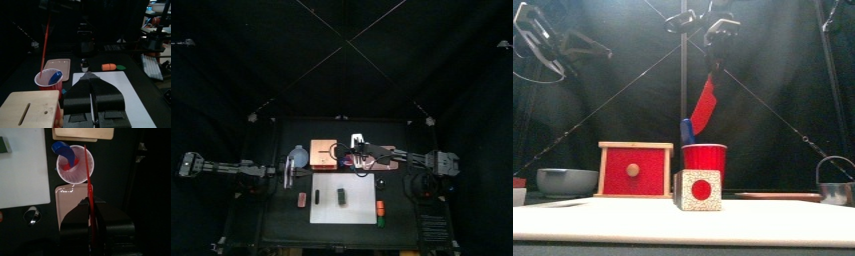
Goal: Cut the sushi into 4 pieces with the knife
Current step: Grasp knife edge with left hand
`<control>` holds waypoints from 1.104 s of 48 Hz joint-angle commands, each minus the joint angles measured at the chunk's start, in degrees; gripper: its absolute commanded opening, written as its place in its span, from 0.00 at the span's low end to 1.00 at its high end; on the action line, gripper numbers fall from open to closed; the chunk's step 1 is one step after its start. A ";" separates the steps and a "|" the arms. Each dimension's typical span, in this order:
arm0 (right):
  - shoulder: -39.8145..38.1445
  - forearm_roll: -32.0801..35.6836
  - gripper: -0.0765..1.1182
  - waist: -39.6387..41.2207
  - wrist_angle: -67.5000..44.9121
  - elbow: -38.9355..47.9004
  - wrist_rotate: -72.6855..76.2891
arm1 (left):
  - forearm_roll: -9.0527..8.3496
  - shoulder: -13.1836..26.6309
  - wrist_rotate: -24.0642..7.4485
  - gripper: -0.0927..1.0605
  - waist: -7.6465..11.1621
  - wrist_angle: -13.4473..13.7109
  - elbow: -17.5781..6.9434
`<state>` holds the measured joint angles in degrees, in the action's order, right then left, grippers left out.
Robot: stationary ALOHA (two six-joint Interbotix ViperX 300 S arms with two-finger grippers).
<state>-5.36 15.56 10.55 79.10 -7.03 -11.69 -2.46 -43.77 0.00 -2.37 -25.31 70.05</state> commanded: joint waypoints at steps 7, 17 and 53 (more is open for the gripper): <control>-11.87 -4.39 0.21 -1.76 -16.96 10.81 6.42 | 0.62 0.09 0.18 0.14 -0.26 -2.90 -1.14; -19.69 -5.54 0.21 -2.90 -36.47 24.96 13.10 | 1.58 -0.18 0.00 0.21 -1.58 -4.31 -2.11; -15.47 -11.43 0.20 -7.03 -70.75 42.36 13.71 | 2.72 10.28 -0.18 0.95 -1.14 14.41 -14.59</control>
<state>-20.39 4.39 3.52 9.14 36.21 1.93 0.62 -34.80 -0.18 -3.52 -11.43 58.01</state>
